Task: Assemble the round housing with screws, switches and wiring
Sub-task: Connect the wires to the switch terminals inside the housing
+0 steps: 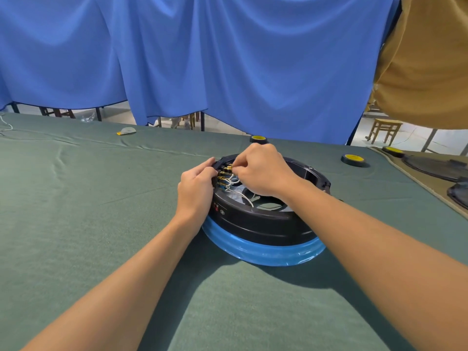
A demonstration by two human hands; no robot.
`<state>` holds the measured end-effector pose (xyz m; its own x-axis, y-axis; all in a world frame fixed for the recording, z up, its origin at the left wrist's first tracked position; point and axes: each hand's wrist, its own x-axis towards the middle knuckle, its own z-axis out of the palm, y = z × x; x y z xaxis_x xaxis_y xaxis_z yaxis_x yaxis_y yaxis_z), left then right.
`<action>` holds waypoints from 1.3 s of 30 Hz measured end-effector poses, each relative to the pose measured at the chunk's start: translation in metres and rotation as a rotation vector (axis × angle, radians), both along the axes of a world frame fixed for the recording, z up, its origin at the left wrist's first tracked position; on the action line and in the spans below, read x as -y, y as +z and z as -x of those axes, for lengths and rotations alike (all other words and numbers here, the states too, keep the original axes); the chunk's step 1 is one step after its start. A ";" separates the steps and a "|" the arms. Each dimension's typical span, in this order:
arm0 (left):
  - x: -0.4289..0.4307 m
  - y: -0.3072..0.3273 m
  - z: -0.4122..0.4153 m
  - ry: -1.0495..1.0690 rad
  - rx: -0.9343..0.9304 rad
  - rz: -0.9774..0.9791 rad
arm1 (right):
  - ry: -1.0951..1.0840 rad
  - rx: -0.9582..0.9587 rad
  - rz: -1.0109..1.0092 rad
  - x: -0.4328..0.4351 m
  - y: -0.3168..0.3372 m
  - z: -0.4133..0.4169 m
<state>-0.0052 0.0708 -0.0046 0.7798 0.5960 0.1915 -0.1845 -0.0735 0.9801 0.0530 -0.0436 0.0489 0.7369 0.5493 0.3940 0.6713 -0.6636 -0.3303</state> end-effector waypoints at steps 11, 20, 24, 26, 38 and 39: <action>-0.001 -0.001 -0.001 0.038 -0.021 -0.045 | 0.066 0.139 0.130 0.002 -0.003 0.002; 0.002 0.001 0.001 0.023 -0.027 -0.049 | 0.021 0.096 -0.028 0.000 -0.001 -0.001; 0.003 0.002 0.002 0.023 -0.029 -0.038 | -0.090 0.203 -0.434 0.002 0.012 0.000; 0.002 0.001 0.001 0.030 -0.025 -0.033 | -0.102 0.166 -0.558 0.002 0.018 0.001; 0.002 0.001 0.000 0.022 -0.005 -0.025 | 0.067 -0.067 -0.070 -0.003 0.003 0.003; 0.001 0.000 -0.001 0.027 0.000 -0.021 | 0.062 -0.045 -0.053 -0.003 0.002 0.003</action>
